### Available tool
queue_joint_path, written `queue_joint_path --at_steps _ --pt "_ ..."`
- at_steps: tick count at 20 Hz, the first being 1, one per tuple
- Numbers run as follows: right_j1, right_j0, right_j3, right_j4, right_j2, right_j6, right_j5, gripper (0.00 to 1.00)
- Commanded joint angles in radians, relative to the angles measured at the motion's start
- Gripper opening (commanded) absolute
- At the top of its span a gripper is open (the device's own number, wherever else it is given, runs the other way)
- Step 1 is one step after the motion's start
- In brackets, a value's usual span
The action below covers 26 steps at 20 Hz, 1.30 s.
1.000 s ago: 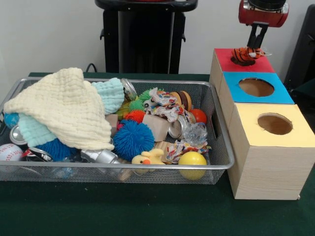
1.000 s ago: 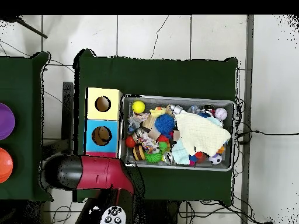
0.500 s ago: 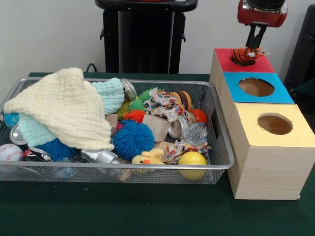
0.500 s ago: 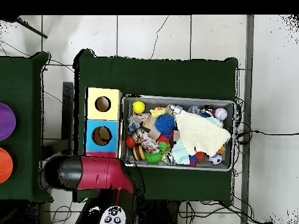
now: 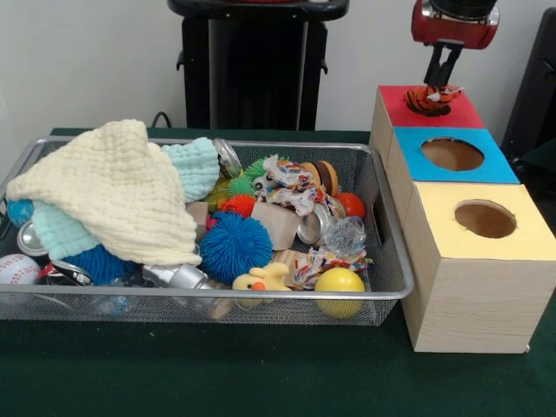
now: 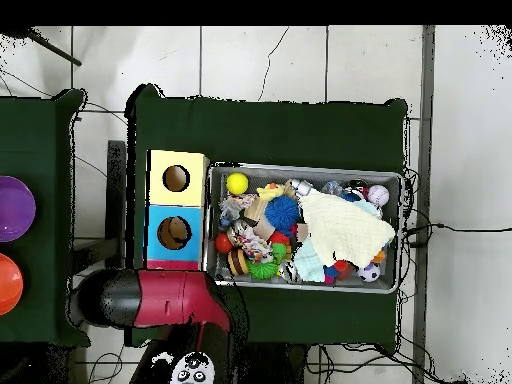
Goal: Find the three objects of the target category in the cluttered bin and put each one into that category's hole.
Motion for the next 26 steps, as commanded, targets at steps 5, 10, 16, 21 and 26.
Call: queue_joint_path --at_steps 5,10,16,21,26 --pt "0.067 -0.035 0.001 -0.105 0.041 0.073 -0.064 0.0" --pt "0.096 -0.039 0.018 -0.101 0.044 0.102 -0.114 0.0" --pt "0.105 -0.053 0.058 -0.036 0.066 0.147 -0.14 0.0" --pt "0.109 -0.049 0.059 -0.025 0.067 0.159 -0.134 0.0" --pt "0.108 -0.046 0.061 -0.029 0.065 0.156 -0.136 0.0"
